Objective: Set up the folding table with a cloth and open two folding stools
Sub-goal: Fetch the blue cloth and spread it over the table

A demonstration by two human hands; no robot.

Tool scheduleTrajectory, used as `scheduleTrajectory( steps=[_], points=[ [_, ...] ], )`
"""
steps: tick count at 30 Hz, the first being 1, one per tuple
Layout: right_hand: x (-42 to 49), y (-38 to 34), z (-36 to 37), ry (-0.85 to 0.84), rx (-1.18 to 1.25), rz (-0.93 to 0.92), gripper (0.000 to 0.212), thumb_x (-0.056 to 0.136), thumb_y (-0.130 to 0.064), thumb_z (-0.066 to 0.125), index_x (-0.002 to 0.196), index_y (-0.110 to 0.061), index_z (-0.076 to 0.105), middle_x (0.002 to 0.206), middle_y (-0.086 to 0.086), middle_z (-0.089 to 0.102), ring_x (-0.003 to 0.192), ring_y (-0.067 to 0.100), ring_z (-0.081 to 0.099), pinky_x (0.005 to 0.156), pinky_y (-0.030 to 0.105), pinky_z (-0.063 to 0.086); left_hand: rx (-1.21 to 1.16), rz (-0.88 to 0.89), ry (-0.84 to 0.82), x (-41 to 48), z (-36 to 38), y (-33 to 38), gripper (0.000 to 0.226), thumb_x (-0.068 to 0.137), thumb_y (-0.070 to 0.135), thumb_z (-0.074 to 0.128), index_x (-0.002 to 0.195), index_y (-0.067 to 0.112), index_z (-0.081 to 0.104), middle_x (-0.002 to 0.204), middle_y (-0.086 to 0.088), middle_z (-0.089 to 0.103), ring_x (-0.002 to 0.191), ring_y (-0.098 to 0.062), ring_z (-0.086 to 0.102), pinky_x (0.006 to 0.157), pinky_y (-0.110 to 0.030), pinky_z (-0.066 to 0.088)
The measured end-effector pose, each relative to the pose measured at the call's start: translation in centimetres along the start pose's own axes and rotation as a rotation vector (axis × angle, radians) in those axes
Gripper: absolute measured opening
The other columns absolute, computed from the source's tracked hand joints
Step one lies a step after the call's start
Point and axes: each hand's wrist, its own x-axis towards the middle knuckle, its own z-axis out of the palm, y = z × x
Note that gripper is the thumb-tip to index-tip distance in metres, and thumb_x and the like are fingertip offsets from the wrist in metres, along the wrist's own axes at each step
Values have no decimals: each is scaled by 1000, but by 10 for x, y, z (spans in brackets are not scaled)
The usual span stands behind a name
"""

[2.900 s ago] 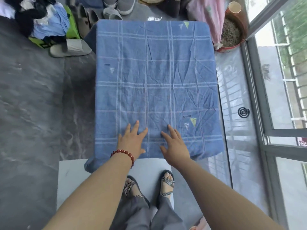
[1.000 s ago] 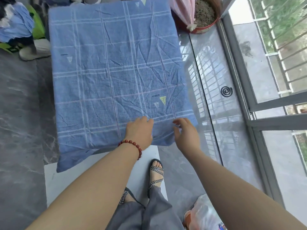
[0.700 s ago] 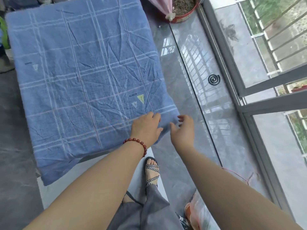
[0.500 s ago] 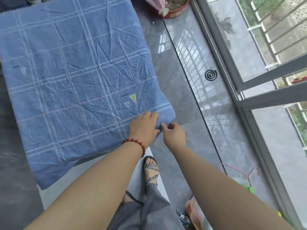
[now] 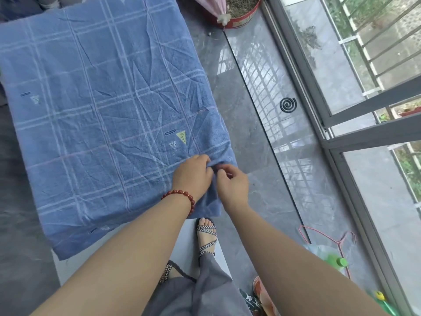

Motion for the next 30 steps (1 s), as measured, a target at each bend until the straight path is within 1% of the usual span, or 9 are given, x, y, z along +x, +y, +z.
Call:
scheduleTrajectory(
  steps=[2, 8, 11, 15, 18, 20, 22, 26, 30],
  points=[
    [-1, 2, 2, -28, -58, 77, 16, 83, -10, 52, 70, -17, 60, 65, -9, 59, 65, 8, 55, 70, 24, 47, -47, -29, 33, -2, -5, -1, 26, 98, 21, 36, 114, 15, 56, 115, -7, 60, 104, -27, 56, 80, -35, 40],
    [-3, 13, 15, -173, -54, 201, 51, 89, -31, 58, 48, -17, 31, 41, -9, 36, 50, 11, 32, 54, 25, 30, -140, -128, 95, -3, -15, -5, 25, 102, 22, 28, 118, 12, 44, 96, -13, 64, 81, -28, 53, 67, -35, 37],
    [-5, 13, 20, -139, 74, 249, 50, 86, -43, 61, 52, -16, 37, 57, 6, 41, 61, 18, 38, 63, 30, 34, -158, -128, 105, -6, -16, -8, 23, 102, 21, 28, 117, 11, 42, 92, -12, 63, 74, -25, 49, 65, -36, 39],
    [-6, 5, 23, -140, 238, 419, 50, 78, -49, 67, 42, -20, 48, 49, -4, 48, 55, 17, 44, 65, 33, 39, -236, -135, 96, -8, -15, -14, 23, 101, 19, 31, 118, 11, 45, 100, -12, 64, 87, -29, 58, 69, -34, 40],
    [-5, 2, 24, -189, 166, 453, 46, 77, -55, 67, 65, -11, 63, 70, 4, 65, 76, 23, 65, 78, 37, 53, -334, -153, 50, -10, -13, -18, 19, 99, 21, 40, 112, 14, 51, 104, -9, 64, 92, -24, 58, 75, -30, 41],
    [-7, 2, 26, -162, 188, 462, 52, 77, -52, 69, 79, 0, 66, 84, 13, 71, 87, 25, 69, 87, 40, 55, -391, -141, 53, -12, -12, -23, 13, 96, 21, 49, 104, 15, 57, 105, -6, 65, 98, -21, 60, 81, -27, 42],
    [-7, 1, 28, -153, 243, 453, 45, 77, -45, 72, 80, 0, 65, 89, 18, 71, 80, 22, 66, 86, 40, 54, -389, -129, 75, -12, -12, -27, 12, 93, 22, 54, 99, 15, 62, 106, -2, 65, 99, -17, 59, 78, -20, 37],
    [-8, -6, 25, -66, 225, 405, 27, 83, -26, 68, 65, -10, 55, 67, 3, 57, 65, 13, 52, 66, 27, 46, -348, -101, 70, -12, -11, -31, 16, 91, 26, 58, 101, 15, 64, 105, -1, 65, 95, -17, 60, 79, -21, 40],
    [-12, -9, 19, 150, 189, 330, 23, 85, -20, 60, 66, -9, 52, 64, 1, 54, 69, 18, 51, 64, 27, 42, -327, -62, 35, -17, -9, -31, 12, 90, 26, 59, 98, 18, 63, 102, 1, 64, 90, -15, 59, 83, -26, 45]
  ],
)
